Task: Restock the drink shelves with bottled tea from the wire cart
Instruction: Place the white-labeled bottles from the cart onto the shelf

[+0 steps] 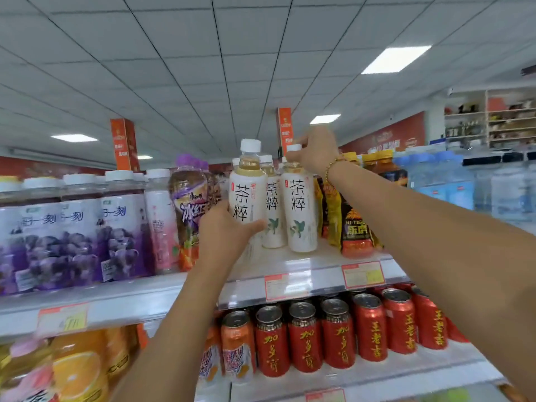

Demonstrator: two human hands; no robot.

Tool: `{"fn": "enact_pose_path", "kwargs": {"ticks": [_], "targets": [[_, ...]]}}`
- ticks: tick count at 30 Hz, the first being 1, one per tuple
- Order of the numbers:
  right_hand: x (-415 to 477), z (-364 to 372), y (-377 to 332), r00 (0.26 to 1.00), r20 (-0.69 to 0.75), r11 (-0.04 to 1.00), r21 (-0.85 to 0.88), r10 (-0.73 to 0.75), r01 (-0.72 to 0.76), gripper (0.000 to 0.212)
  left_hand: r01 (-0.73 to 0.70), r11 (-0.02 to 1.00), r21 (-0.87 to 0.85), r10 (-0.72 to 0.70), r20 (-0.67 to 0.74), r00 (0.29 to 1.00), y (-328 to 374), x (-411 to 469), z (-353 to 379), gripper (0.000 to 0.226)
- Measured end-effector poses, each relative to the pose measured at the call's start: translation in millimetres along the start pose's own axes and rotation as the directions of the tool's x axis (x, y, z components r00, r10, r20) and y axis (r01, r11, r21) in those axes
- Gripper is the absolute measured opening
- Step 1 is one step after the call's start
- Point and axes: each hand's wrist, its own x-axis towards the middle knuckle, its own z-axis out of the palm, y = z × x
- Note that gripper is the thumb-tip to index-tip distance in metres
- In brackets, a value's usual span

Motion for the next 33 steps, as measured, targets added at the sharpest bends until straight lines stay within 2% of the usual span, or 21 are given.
{"fn": "enact_pose_path", "kwargs": {"ticks": [3, 6, 11, 12, 14, 17, 19, 22, 26, 29, 33], "targets": [[2, 14, 11, 1.000, -0.024, 0.999, 0.039, 0.011, -0.010, 0.016, 0.041, 0.998, 0.051, -0.044, 0.054, 0.998, -8, 9, 8, 0.042], [0, 28, 17, 0.995, -0.103, 0.992, 0.125, -0.006, 0.019, 0.028, 0.090, 0.992, 0.084, -0.095, 0.059, 0.994, -14, 16, 15, 0.037], [-16, 47, 20, 0.992, -0.127, 0.979, 0.204, 0.023, 0.003, 0.032, 0.092, 0.983, 0.159, -0.102, 0.060, 0.993, -21, 20, 22, 0.048], [-17, 49, 19, 0.992, -0.124, 0.980, 0.198, 0.036, -0.011, 0.035, 0.087, 0.982, 0.168, -0.099, 0.065, 0.993, -21, 19, 22, 0.050], [-22, 49, 19, 0.994, -0.097, 0.998, 0.054, 0.048, -0.043, 0.049, 0.078, 0.978, 0.192, -0.094, 0.075, 0.993, -20, 19, 21, 0.051], [-45, 47, 30, 0.991, 0.040, 0.981, -0.150, 0.129, -0.122, 0.065, 0.074, 0.971, 0.227, -0.104, 0.123, 0.987, -22, 14, 17, 0.043], [-63, 52, 44, 0.970, 0.129, 0.968, -0.170, 0.206, -0.183, 0.060, 0.069, 0.970, 0.234, -0.109, 0.163, 0.981, -23, 9, 16, 0.037], [-65, 64, 54, 0.947, 0.236, 0.963, -0.207, 0.218, -0.171, 0.045, 0.079, 0.973, 0.216, -0.116, 0.166, 0.979, -25, 7, 15, 0.039], [-52, 73, 56, 0.930, 0.183, 0.944, -0.148, 0.318, -0.294, 0.063, 0.089, 0.969, 0.232, -0.131, 0.174, 0.976, -23, 7, 16, 0.041], [-43, 83, 63, 0.925, 0.137, 0.928, -0.171, 0.354, -0.330, 0.062, 0.095, 0.956, 0.278, -0.152, 0.192, 0.970, -22, 5, 15, 0.038], [-38, 88, 71, 0.923, 0.123, 0.926, -0.147, 0.366, -0.347, 0.060, 0.112, 0.932, 0.346, -0.193, 0.211, 0.958, -20, 2, 13, 0.045]]}}
